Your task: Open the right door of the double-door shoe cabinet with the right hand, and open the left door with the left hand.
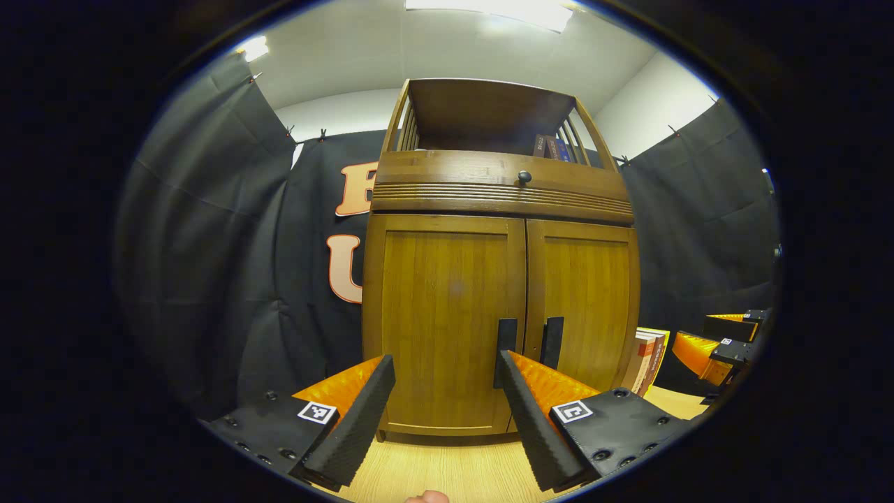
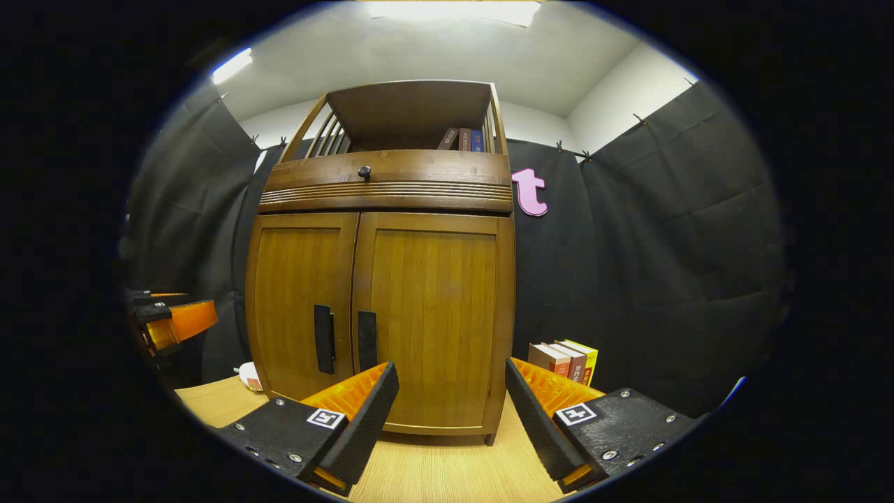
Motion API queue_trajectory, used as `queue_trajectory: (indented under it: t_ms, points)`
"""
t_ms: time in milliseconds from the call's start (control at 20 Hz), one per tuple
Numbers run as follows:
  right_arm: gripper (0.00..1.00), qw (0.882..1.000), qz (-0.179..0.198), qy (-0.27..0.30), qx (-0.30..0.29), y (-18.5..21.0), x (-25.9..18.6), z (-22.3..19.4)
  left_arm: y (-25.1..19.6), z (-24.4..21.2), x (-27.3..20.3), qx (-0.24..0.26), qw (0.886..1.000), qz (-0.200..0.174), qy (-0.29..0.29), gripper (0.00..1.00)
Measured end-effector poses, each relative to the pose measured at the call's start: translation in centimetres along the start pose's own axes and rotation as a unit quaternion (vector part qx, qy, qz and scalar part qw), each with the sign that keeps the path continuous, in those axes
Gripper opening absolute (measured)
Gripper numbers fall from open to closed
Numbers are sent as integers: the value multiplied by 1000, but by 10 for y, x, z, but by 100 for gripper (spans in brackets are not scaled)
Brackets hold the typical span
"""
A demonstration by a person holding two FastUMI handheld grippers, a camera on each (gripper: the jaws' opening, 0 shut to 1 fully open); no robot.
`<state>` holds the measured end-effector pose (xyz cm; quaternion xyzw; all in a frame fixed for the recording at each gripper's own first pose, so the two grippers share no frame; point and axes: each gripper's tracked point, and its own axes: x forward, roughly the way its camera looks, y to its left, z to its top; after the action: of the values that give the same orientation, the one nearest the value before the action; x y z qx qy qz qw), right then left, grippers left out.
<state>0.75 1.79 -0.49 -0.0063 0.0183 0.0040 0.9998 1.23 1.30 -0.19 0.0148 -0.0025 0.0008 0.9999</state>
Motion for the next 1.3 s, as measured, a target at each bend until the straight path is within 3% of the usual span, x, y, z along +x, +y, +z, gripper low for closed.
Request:
queue_trajectory:
  t_ms: [100,150,550,600,650,850,1000,1050,1100,1250,1300]
  points:
    - [94,1000,3,2,-1,1,0,0,2,1,1,-1,1000,1,-1,99]
    - [94,1000,5,4,-1,2,0,-2,3,-1,0,0,1000,1,0,94]
    - [94,999,33,-5,-28,10,21,17,3,-7,-1,-10,1000,7,4,99]
    - [97,999,39,-9,-32,13,27,21,3,-8,-3,-10,1000,7,5,99]
    - [94,998,48,-15,-35,19,33,26,5,-8,-3,-10,1000,9,5,99]
    - [97,997,75,-22,-22,41,69,36,10,-7,-10,-9,1000,16,5,99]
    - [94,995,94,-25,-18,60,100,42,13,-6,-11,-8,1000,22,6,96]
    - [97,994,102,-21,-20,68,110,40,15,-8,-12,-7,1000,25,7,99]
    - [94,994,110,-18,-17,76,120,37,18,-8,-14,-5,1000,28,8,94]
    - [97,992,129,-4,-2,97,146,18,26,-5,-21,3,999,37,6,94]
    - [94,992,129,3,-1,102,155,10,27,-4,-21,6,999,40,6,94]
